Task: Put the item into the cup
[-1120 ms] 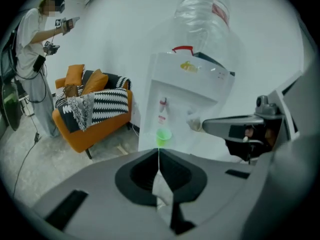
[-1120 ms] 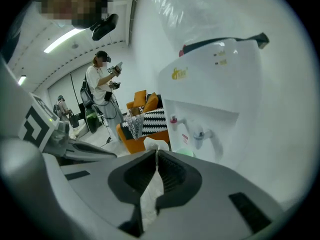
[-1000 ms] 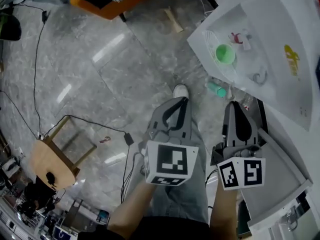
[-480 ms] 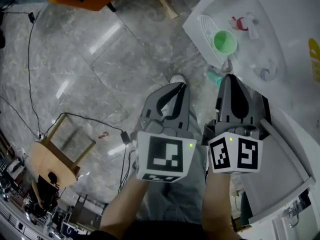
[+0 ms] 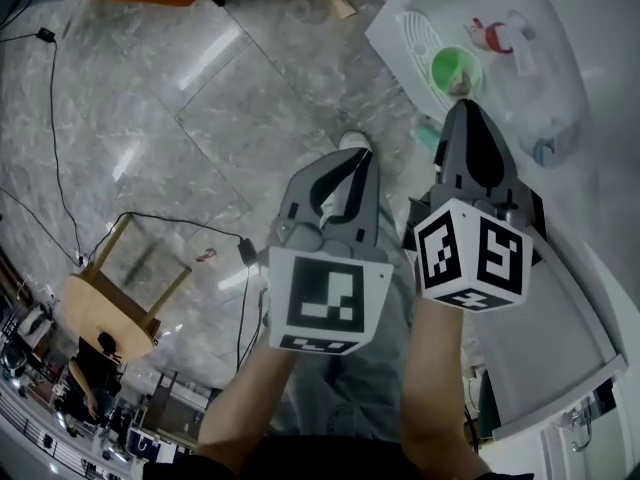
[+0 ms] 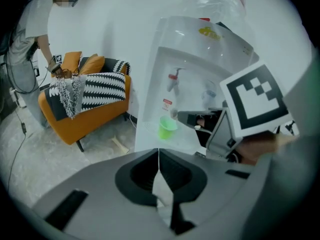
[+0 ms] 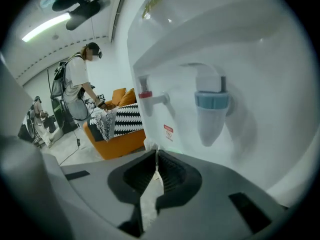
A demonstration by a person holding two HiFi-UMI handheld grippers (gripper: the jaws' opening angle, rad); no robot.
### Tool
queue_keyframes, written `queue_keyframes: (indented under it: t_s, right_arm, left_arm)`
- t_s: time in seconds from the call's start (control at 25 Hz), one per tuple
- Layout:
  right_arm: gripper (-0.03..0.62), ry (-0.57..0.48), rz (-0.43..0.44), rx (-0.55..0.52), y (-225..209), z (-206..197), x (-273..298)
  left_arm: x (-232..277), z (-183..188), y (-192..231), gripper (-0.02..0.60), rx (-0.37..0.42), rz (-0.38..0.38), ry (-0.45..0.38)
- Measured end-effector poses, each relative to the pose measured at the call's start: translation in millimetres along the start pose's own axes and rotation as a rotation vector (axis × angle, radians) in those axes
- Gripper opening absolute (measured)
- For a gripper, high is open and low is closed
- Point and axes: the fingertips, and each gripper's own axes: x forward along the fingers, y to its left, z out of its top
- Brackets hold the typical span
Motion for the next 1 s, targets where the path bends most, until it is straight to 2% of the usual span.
queue_keyframes:
  t_s: [0.28,0.8,1.0]
  right_arm:
    - [0.023,0.014,-0.035,-0.019,-4,-3,15]
    - [0.023,0.055,-0.082,-0.049,-13,-14,37]
    - [0.032,0.065,-0.071,-0.068,-13,-14,42]
  left_arm:
    - [6,5,7,0.014,-0.023,0.012,0.004]
    - [12,-4,11,0.014,-0.007,0.008,0.014]
    - [12,2,13,0.014,-0.068,0.027,-0.006]
